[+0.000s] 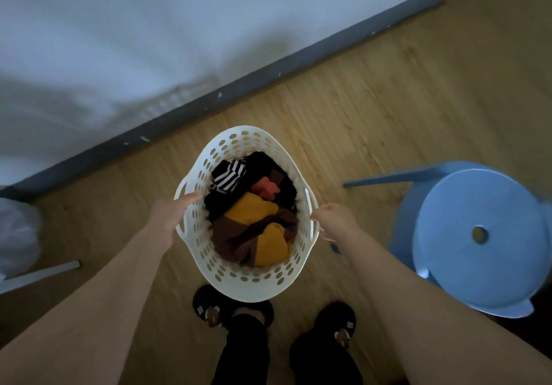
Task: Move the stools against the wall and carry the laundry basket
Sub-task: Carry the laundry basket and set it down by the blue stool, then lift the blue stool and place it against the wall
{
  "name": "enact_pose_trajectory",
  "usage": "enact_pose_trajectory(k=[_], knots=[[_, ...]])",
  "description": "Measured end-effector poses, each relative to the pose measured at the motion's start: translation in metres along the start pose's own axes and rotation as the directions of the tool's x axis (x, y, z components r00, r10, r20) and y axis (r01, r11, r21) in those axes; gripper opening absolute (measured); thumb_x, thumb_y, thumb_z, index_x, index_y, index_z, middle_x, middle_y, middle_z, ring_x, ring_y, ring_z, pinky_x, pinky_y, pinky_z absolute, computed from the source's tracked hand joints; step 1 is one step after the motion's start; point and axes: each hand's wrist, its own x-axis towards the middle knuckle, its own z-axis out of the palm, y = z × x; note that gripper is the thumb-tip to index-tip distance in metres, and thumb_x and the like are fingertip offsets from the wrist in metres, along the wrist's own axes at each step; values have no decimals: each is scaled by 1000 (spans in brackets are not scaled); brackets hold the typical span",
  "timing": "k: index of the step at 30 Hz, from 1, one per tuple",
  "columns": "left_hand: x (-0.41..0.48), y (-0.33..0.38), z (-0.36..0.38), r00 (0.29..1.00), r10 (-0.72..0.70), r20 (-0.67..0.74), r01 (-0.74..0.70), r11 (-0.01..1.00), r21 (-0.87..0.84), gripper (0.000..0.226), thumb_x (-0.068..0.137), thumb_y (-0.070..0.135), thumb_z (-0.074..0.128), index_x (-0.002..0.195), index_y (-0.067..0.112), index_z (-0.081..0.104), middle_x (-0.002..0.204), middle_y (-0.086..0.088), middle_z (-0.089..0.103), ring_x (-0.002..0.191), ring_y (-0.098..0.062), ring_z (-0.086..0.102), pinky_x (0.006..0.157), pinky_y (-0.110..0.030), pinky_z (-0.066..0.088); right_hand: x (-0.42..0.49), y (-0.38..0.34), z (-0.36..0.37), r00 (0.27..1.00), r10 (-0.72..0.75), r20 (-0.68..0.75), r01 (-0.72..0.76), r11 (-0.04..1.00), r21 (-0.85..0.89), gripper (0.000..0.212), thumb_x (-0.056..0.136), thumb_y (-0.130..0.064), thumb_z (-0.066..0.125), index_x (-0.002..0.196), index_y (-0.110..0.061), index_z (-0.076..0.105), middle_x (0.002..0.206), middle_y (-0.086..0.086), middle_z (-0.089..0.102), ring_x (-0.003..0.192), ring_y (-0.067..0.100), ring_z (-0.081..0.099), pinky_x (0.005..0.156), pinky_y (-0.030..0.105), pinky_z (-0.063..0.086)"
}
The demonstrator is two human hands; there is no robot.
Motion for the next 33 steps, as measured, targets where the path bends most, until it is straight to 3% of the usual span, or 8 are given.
enact_pose_trajectory(k=[2, 5, 8, 11, 15, 23, 30, 33], knots=[[-5, 3, 8, 996, 14, -89, -4, 994, 105, 81, 78, 42, 72, 144, 11, 37, 145, -15, 46, 128, -35, 48, 102, -47, 41, 0, 6, -9, 998, -46, 38, 44, 998, 38, 24, 85, -12, 57, 108, -5, 61, 93, 9, 46, 90, 27, 51, 87, 43, 51], [-32, 19, 36, 941, 285, -180, -192, 892, 409, 90, 77, 50, 70, 150, 24, 25, 157, -10, 26, 137, -35, 38, 103, -51, 41, -10, 15, -27, 990, -142, -14, 143, 987, 68, 47, 86, -20, 59, 132, -16, 49, 102, 1, 55, 96, 18, 62, 74, 27, 50], [-71, 42, 97, 864, 502, -37, -431, 775, 462, 82, 77, 50, 69, 147, 25, 34, 156, -6, 31, 141, -28, 34, 113, -46, 31, -25, 22, -53, 953, -265, -148, 280, 956, 86, 45, 87, -23, 54, 132, -27, 51, 109, -4, 63, 74, 4, 56, 54, 19, 38], [-123, 59, 178, 802, 574, 165, -586, 701, 407, 73, 79, 45, 68, 144, 29, 38, 155, -2, 32, 143, -22, 30, 110, -39, 28, -43, 40, -99, 904, -321, -282, 354, 932, 77, 41, 87, -18, 51, 127, -26, 57, 126, 1, 62, 100, 18, 60, 71, 23, 44], [-179, 69, 267, 780, 537, 322, -625, 699, 347, 71, 80, 47, 67, 143, 37, 36, 158, -3, 27, 145, -22, 27, 112, -43, 32, -56, 80, -167, 844, -318, -432, 386, 919, 77, 40, 85, -12, 54, 123, -23, 60, 120, 1, 64, 112, 22, 58, 86, 26, 40], [-206, 51, 354, 840, 404, 361, -527, 765, 371, 88, 79, 46, 69, 151, 27, 24, 158, -5, 31, 132, -21, 43, 95, -35, 39, -51, 190, -258, 749, -88, -657, 262, 950, 171, 48, 83, -15, 59, 131, -19, 52, 129, 13, 57, 116, 33, 52, 98, 37, 41], [-176, 34, 393, 890, 239, 389, -390, 840, 378, 99, 73, 46, 76, 151, 15, 23, 148, -7, 45, 128, -30, 50, 103, -49, 44, -6, 260, -279, 848, 140, -511, 86, 916, 393, 74, 81, -37, 67, 145, -21, 32, 140, 7, 48, 126, 30, 46, 97, 39, 40], [-168, 31, 407, 894, 233, 382, -370, 866, 337, 66, 72, 38, 80, 128, 17, 50, 127, -7, 63, 111, -28, 62, 94, -49, 51, 12, 269, -280, 907, 177, -383, 80, 820, 567, 79, 78, -45, 72, 143, -23, 34, 129, 6, 55, 115, 30, 57, 94, 42, 48]])
